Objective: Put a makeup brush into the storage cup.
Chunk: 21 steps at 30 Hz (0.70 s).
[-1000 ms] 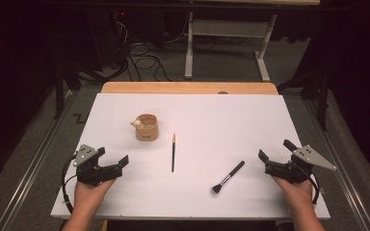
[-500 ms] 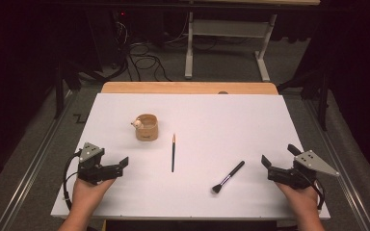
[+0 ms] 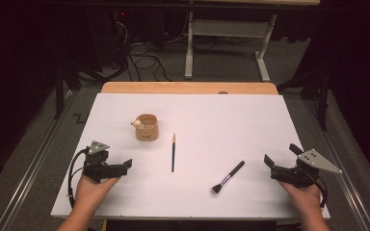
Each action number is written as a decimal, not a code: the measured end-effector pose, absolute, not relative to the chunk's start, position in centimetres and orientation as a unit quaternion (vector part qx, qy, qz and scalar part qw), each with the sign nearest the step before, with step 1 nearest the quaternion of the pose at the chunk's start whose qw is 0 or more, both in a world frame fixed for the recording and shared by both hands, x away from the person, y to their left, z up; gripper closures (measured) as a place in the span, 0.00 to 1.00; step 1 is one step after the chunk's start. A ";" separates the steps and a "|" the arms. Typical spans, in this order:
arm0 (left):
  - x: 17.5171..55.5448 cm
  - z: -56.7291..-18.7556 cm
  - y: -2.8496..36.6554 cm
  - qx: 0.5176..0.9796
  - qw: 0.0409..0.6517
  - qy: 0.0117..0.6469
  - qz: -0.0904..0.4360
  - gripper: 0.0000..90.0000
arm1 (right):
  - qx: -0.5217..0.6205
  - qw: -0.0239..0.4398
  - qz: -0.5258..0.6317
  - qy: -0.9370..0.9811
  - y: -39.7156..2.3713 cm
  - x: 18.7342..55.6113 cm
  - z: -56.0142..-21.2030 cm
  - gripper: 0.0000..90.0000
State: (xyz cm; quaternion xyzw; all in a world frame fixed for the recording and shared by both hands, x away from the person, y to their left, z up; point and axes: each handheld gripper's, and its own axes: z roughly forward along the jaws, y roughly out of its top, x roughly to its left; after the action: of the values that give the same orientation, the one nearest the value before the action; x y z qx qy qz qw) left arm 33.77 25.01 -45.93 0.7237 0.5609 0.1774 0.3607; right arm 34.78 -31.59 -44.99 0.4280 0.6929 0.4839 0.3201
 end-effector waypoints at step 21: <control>35.3 -45.1 25.9 0.749 0.324 0.571 0.090 0.08 | 0.426 0.320 0.478 0.698 -31.1 34.5 -45.1 0.01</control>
State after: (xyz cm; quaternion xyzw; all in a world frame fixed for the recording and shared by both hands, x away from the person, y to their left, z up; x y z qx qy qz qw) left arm 35.29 25.91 -45.13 0.7490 0.5711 0.0903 0.3236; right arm 34.47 -31.07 -45.12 0.4262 0.6982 0.4779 0.3201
